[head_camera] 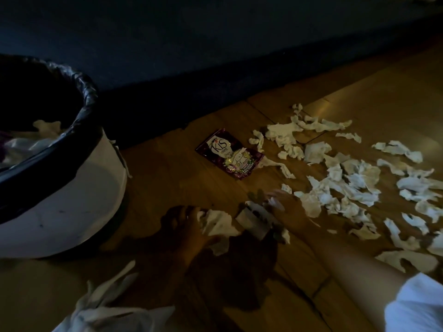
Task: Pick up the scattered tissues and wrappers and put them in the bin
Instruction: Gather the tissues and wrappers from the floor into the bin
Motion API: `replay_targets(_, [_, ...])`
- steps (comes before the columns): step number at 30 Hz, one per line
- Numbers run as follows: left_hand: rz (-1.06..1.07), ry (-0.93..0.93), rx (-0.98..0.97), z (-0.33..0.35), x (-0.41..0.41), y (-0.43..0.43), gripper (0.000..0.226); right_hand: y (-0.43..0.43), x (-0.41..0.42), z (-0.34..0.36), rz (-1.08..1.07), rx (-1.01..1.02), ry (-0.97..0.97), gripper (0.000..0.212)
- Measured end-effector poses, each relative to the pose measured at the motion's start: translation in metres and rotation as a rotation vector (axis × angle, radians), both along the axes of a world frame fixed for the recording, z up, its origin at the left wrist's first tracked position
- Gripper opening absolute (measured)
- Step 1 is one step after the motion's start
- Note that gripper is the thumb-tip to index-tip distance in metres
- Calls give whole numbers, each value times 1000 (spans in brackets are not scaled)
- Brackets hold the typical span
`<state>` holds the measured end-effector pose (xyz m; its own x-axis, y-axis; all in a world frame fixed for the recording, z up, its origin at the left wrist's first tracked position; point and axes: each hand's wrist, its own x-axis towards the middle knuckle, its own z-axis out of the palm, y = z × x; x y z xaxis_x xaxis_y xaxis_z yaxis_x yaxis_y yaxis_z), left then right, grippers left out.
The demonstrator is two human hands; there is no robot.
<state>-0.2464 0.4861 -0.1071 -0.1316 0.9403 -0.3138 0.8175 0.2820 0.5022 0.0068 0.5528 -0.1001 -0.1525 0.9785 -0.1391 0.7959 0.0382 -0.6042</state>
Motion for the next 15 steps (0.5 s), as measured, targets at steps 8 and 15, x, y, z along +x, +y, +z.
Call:
replay_targets(8, [-254, 165, 48, -31, 9, 3, 70, -35, -37, -15, 318, -145, -399, 75])
replay_targets(15, [-377, 221, 80, -17, 18, -10, 44, -32, -34, -24, 392, -182, -538, 66])
